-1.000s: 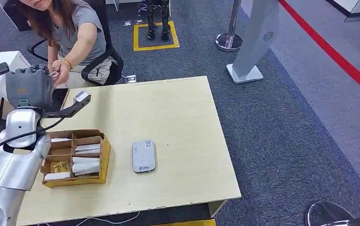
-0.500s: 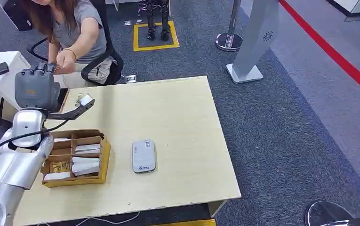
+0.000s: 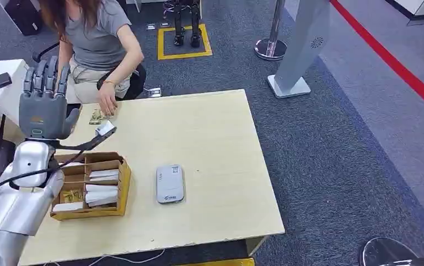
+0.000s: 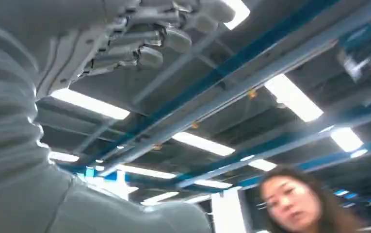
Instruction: Pass the card to the sensor for recognition and then transmit it.
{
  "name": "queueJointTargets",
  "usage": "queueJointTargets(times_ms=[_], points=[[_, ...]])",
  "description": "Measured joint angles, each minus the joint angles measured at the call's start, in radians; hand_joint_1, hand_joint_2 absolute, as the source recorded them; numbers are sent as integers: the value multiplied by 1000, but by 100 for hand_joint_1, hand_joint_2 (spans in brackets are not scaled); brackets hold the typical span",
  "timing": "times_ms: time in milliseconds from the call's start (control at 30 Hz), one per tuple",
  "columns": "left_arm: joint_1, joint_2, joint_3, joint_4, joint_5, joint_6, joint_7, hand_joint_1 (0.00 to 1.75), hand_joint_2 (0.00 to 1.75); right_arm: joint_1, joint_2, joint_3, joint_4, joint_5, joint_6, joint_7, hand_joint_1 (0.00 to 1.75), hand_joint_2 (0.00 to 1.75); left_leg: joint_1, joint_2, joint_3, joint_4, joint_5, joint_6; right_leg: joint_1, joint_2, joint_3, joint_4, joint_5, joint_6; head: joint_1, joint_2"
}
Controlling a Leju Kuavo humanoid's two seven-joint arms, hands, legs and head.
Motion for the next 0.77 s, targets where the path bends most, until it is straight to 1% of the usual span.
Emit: queueJointTargets(times_ms=[33,67,100,133,167,233,267,300,333,367,433,467,500,533,567,633,700,767], points=[[34,-8,11,-52,59,-2,-35,0,175,5,0,0,0,-5,-1,-2,0,0,0,1,0,0,-1,0,0,0,0,0,0,0,0,0],[62,-18,22,-95,138,-19,-72,0,175,11,-1,-1,0,-8,-1,-6,0,0,0,2,0,0,-1,0,0,1,0,-1,0,0,0,0],[94,-31,43,-153,266,-55,-117,0,175,19,-3,-2,0,-14,-2,-11,0,0,0,1,0,0,-2,1,0,1,-1,-1,0,0,-1,0],[119,-40,57,-197,347,-73,-141,0,175,25,-4,-5,0,-18,-2,-16,0,0,0,1,-1,0,-2,1,0,1,-1,-1,0,0,0,0],[137,-47,70,-232,385,-82,-153,0,175,30,-5,-6,0,-18,-3,-18,0,0,0,1,-1,0,-2,1,0,1,-1,-1,0,0,0,0],[157,-57,89,-280,413,-98,-169,0,175,34,-7,-7,0,-20,-4,-18,0,0,0,1,-1,0,-2,1,0,1,-1,-1,0,0,0,0],[165,-60,96,-292,447,-109,-188,0,175,34,-7,-8,0,-22,-4,-19,0,0,0,1,-1,0,-2,1,0,1,-1,-1,0,0,-1,0],[173,-64,107,-307,515,-140,-220,0,175,35,-8,-10,0,-26,-7,-19,0,0,0,1,-1,0,-2,1,0,1,0,-1,0,0,0,0],[191,-66,120,-327,628,-196,-266,0,175,37,-8,-11,0,-31,-13,-22,0,0,0,1,-1,0,-2,1,0,1,0,-1,0,0,0,0],[214,-66,136,-352,802,-263,-317,0,175,40,-9,-14,0,-34,-18,-25,0,0,0,2,0,0,-2,1,0,1,0,-1,0,0,-1,0],[279,-65,183,-400,1159,-371,-393,0,175,50,-12,-15,0,-37,-22,-29,0,0,0,4,0,-1,-2,1,0,3,0,0,0,0,-1,0],[320,-61,218,-426,1318,-433,-428,0,175,54,-14,-15,0,-36,-22,-28,0,0,0,4,0,-1,-2,1,0,3,0,0,0,0,0,0],[370,-59,256,-450,1447,-502,-454,0,175,58,-15,-15,0,-34,-22,-24,0,0,0,5,1,-1,-3,0,0,4,0,0,-1,0,0,0],[424,-57,297,-475,1546,-562,-475,0,175,62,-17,-15,0,-29,-22,-19,0,0,0,6,1,-1,-4,-1,0,5,-1,0,-1,-1,-1,0],[475,-57,340,-501,1621,-615,-493,0,175,65,-18,-15,0,-27,-22,-15,0,0,1,6,0,-1,-4,-1,0,6,-1,0,-2,-1,-1,0],[569,-58,409,-545,1696,-682,-509,0,175,68,-20,-15,0,-20,-18,-10,0,0,1,6,0,-1,-5,-1,0,5,-1,0,-4,0,-1,0],[644,-61,461,-580,1729,-716,-513,0,175,69,-20,-15,0,-18,-15,-10,0,0,1,6,0,-1,-5,-1,0,5,-1,-1,-4,0,-1,0],[698,-65,503,-607,1742,-729,-513,0,175,69,-20,-15,0,-18,-15,-7,0,0,1,4,0,-1,-5,-1,0,2,-1,-1,-5,0,-1,0]])
